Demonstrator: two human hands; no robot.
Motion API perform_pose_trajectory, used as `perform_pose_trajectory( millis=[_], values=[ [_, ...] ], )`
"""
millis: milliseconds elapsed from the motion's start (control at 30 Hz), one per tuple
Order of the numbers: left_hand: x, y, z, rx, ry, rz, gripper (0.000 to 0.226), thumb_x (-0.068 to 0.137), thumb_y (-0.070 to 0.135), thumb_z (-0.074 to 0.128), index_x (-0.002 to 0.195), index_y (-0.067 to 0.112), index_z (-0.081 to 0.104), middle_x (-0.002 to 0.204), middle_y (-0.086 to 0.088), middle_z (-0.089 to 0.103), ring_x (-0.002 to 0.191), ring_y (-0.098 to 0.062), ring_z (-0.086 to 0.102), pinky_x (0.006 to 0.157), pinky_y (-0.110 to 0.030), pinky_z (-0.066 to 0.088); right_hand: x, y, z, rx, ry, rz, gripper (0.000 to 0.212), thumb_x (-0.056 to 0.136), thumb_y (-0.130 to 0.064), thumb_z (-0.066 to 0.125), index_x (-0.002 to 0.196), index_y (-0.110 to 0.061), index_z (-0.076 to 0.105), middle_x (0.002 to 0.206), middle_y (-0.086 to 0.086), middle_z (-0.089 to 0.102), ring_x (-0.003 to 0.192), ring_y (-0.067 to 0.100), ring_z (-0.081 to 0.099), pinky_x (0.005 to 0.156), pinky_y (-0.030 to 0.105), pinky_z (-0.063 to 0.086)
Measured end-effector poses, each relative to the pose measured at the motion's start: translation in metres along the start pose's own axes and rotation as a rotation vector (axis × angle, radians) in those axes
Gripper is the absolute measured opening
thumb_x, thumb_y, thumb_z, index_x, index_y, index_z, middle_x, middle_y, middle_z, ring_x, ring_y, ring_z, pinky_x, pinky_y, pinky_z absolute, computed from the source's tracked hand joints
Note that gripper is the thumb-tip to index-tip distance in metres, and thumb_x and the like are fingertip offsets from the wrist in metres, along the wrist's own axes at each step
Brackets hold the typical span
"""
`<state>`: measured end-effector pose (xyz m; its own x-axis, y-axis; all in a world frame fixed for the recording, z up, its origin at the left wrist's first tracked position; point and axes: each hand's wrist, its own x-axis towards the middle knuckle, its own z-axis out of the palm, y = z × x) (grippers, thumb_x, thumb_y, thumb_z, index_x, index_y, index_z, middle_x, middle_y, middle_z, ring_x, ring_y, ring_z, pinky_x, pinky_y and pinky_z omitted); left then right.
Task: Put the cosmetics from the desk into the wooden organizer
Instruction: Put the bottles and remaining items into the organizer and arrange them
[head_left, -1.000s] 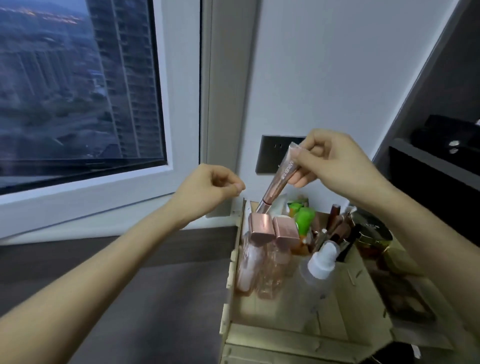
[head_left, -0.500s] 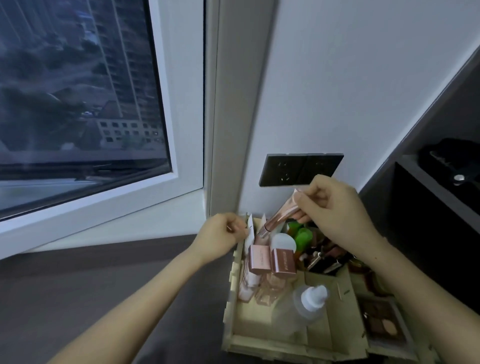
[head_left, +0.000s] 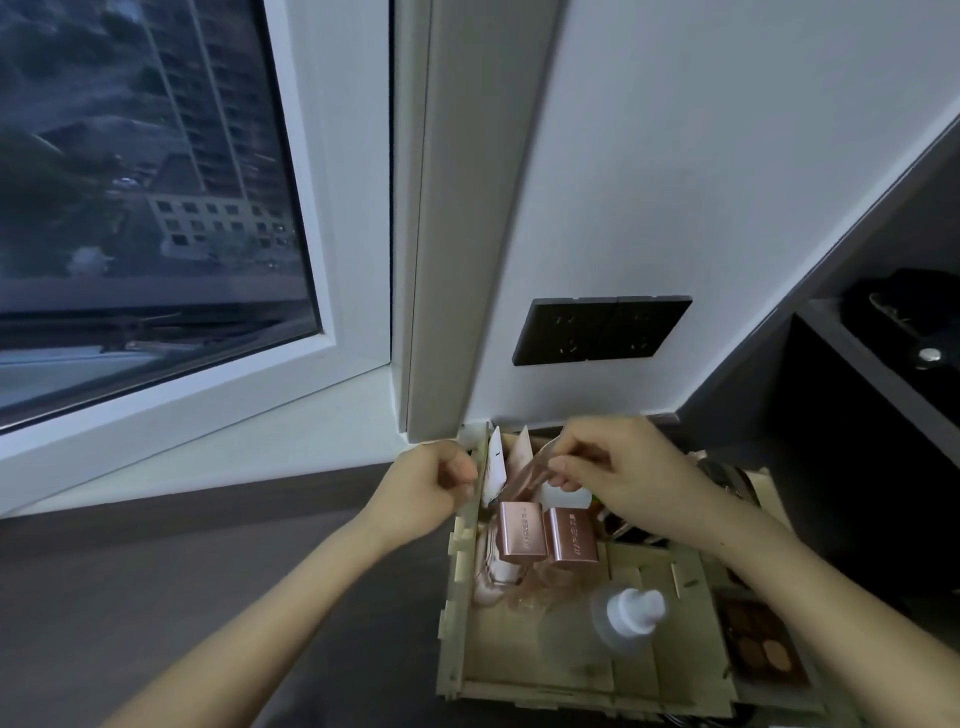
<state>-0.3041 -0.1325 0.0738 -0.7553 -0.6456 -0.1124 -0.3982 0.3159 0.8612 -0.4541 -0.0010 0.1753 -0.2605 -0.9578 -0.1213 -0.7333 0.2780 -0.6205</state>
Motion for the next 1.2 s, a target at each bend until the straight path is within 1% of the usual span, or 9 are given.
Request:
perform_pose_trajectory(
  millis=[100, 233, 333, 500, 667, 733, 967, 1100, 1200],
  values=[
    [0.001, -0.007, -0.002, -0.020, -0.017, 0.008, 0.026, 0.078, -0.009, 0.058, 0.077, 0.016, 0.060, 0.072, 0.010, 0.058, 0.065, 0.011, 0.056, 0.068, 0.000, 0.042, 0.010, 0.003, 0.011, -0.138, -0.062, -0.068, 0.010, 0.089, -0.019, 0.061, 0.088, -0.018, 0.071, 0.083, -0.016, 0.063, 0.080, -0.001, 0.059, 0.076, 0.014, 0.045],
    [0.003, -0.013, -0.005, -0.028, -0.027, 0.008, 0.019, 0.080, -0.008, 0.058, 0.084, 0.010, 0.066, 0.075, 0.013, 0.058, 0.072, 0.002, 0.057, 0.070, 0.000, 0.042, 0.021, 0.005, 0.021, -0.327, -0.024, -0.150, 0.012, 0.085, -0.029, 0.065, 0.086, -0.023, 0.075, 0.077, -0.025, 0.048, 0.082, -0.003, 0.044, 0.076, 0.017, 0.036],
    [0.003, -0.017, -0.005, -0.033, -0.032, -0.005, 0.029, 0.080, -0.008, 0.057, 0.074, 0.021, 0.061, 0.074, 0.015, 0.058, 0.074, 0.000, 0.057, 0.070, -0.001, 0.042, 0.027, 0.005, 0.023, -0.364, -0.004, -0.164, 0.011, 0.080, -0.035, 0.070, 0.081, -0.027, 0.076, 0.074, -0.025, 0.040, 0.080, 0.001, 0.037, 0.077, 0.022, 0.032],
    [-0.001, -0.021, -0.006, -0.025, -0.031, -0.034, 0.026, 0.081, -0.007, 0.057, 0.076, 0.019, 0.063, 0.075, 0.014, 0.059, 0.076, -0.004, 0.058, 0.076, -0.009, 0.045, 0.035, 0.000, 0.022, -0.410, -0.024, -0.110, 0.018, 0.076, -0.044, 0.070, 0.079, -0.027, 0.075, 0.073, -0.018, 0.041, 0.082, 0.006, 0.037, 0.082, 0.027, 0.030],
    [-0.008, -0.020, -0.010, -0.033, -0.024, -0.050, 0.030, 0.081, -0.006, 0.056, 0.073, 0.022, 0.062, 0.075, 0.013, 0.060, 0.077, -0.006, 0.058, 0.075, -0.011, 0.044, 0.038, -0.005, 0.027, -0.407, -0.007, -0.084, 0.024, 0.073, -0.047, 0.071, 0.080, -0.025, 0.075, 0.084, -0.008, 0.056, 0.088, 0.011, 0.045, 0.083, 0.029, 0.033],
    [-0.013, -0.019, -0.012, -0.032, -0.012, -0.053, 0.025, 0.082, -0.006, 0.055, 0.076, 0.018, 0.063, 0.078, 0.010, 0.061, 0.079, -0.009, 0.059, 0.075, -0.008, 0.043, 0.036, -0.006, 0.030, -0.398, 0.007, -0.083, 0.023, 0.074, -0.047, 0.071, 0.080, -0.025, 0.075, 0.086, -0.006, 0.058, 0.088, 0.011, 0.046, 0.085, 0.030, 0.034],
    [-0.029, -0.022, -0.018, 0.014, 0.017, -0.070, 0.025, 0.082, -0.003, 0.056, 0.075, 0.021, 0.062, 0.079, 0.010, 0.061, 0.080, -0.011, 0.058, 0.079, -0.018, 0.044, 0.032, -0.006, 0.027, -0.450, -0.042, -0.055, 0.024, 0.078, -0.048, 0.067, 0.092, -0.030, 0.074, 0.100, -0.008, 0.061, 0.095, 0.009, 0.045, 0.085, 0.025, 0.028],
    [-0.043, -0.024, -0.025, 0.032, 0.038, -0.085, 0.033, 0.082, -0.002, 0.058, 0.069, 0.029, 0.058, 0.081, 0.007, 0.062, 0.079, -0.011, 0.058, 0.075, -0.015, 0.043, 0.025, -0.015, 0.020, -0.435, -0.006, -0.070, 0.023, 0.080, -0.048, 0.065, 0.095, -0.033, 0.073, 0.089, -0.010, 0.056, 0.094, 0.011, 0.047, 0.086, 0.028, 0.032],
    [-0.061, -0.027, -0.036, 0.069, 0.075, -0.113, 0.021, 0.082, 0.000, 0.058, 0.079, 0.019, 0.065, 0.083, 0.004, 0.063, 0.082, -0.015, 0.059, 0.080, -0.021, 0.044, 0.011, -0.030, 0.009, -0.374, 0.119, -0.116, 0.017, 0.082, -0.039, 0.066, 0.093, -0.027, 0.074, 0.077, -0.011, 0.050, 0.087, 0.013, 0.045, 0.080, 0.031, 0.034]
  ],
)
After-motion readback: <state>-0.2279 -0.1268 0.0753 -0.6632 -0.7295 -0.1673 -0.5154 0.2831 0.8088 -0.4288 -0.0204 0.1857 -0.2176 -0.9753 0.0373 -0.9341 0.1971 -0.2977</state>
